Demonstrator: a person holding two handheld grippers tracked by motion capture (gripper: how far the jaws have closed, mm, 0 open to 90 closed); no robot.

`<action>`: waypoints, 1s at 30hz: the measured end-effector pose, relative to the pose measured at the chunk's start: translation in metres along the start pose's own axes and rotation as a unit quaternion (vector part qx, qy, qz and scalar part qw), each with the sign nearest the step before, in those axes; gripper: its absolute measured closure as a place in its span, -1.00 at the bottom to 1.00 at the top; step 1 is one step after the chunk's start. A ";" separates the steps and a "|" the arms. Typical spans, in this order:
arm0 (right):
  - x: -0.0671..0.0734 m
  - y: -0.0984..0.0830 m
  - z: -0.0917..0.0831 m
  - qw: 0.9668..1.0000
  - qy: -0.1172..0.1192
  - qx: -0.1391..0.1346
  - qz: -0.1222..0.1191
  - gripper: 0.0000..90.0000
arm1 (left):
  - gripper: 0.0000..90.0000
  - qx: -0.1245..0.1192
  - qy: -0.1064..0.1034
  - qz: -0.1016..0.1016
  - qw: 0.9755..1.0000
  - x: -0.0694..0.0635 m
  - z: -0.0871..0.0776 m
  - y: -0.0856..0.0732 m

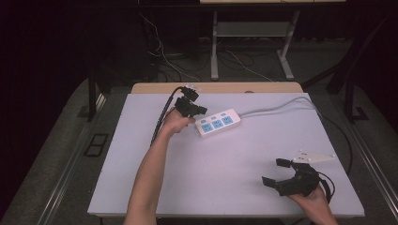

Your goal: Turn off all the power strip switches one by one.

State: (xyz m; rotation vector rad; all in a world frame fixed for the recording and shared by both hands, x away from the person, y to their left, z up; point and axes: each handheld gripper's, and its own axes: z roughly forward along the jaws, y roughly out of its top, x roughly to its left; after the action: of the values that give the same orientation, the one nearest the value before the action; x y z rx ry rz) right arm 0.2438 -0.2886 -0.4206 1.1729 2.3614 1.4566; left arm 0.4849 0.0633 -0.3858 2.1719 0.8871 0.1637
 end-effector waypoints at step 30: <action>0.000 0.000 0.000 1.000 0.002 0.000 0.001 -0.96 | 0.98 0.004 -0.015 0.000 1.000 -0.007 0.026 0.014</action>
State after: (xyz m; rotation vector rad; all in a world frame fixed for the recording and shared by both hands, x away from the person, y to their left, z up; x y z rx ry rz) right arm 0.2438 -0.2887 -0.4203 1.1737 2.3632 1.4613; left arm 0.4973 0.0359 -0.3930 2.1760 0.8715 0.1265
